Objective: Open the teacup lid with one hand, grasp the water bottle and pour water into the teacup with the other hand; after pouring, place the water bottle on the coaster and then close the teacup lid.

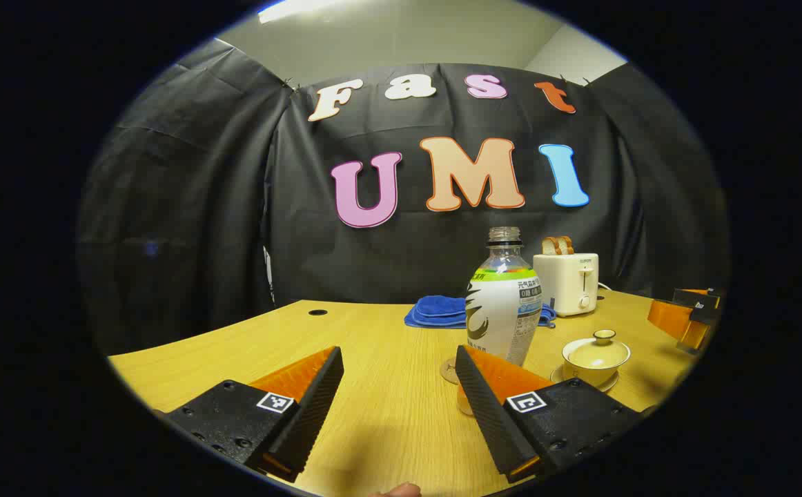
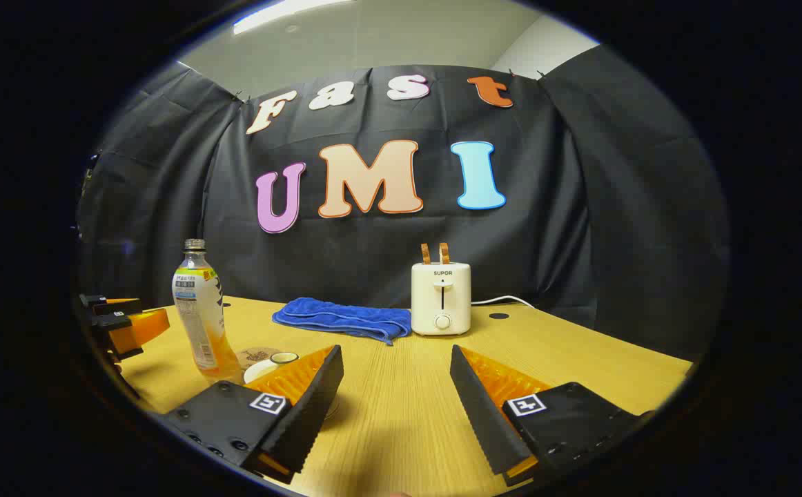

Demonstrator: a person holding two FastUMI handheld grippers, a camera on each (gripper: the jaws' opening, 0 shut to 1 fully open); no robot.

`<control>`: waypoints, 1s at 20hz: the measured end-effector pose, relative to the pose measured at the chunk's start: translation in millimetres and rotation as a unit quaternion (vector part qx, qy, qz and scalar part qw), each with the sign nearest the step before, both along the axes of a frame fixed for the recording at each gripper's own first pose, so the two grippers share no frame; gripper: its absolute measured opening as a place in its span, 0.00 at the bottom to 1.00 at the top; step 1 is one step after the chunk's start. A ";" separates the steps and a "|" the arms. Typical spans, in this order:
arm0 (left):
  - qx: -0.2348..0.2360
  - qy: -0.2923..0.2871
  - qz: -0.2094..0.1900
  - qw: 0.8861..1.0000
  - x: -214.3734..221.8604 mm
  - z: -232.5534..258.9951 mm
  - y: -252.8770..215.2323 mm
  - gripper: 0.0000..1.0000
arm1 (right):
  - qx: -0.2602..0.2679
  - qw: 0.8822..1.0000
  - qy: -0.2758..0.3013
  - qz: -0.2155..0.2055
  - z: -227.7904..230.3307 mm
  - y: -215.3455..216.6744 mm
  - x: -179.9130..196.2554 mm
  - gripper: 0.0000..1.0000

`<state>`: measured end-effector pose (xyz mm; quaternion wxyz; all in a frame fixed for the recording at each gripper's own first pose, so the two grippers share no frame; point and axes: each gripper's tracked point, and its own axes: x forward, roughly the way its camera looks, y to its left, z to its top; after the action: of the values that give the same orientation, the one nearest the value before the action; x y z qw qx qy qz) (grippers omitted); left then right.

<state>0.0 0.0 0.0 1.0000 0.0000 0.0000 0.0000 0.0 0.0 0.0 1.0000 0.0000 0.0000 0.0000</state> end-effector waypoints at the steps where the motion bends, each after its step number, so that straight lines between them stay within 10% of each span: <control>1: 0.000 -0.001 0.001 1.000 0.0 0.8 0.4 0.95 | 0.000 1.000 0.000 0.002 -0.4 1.1 0.4 0.95; 20: -0.001 0.000 0.013 1.000 -0.2 -0.3 4.2 0.95 | 0.000 1.000 0.000 0.002 -0.6 2.7 1.3 0.99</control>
<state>-0.2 4.2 -0.3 0.9999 -0.0006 0.0000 0.0127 1.3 2.7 -0.6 1.0000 0.0004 0.0001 0.0020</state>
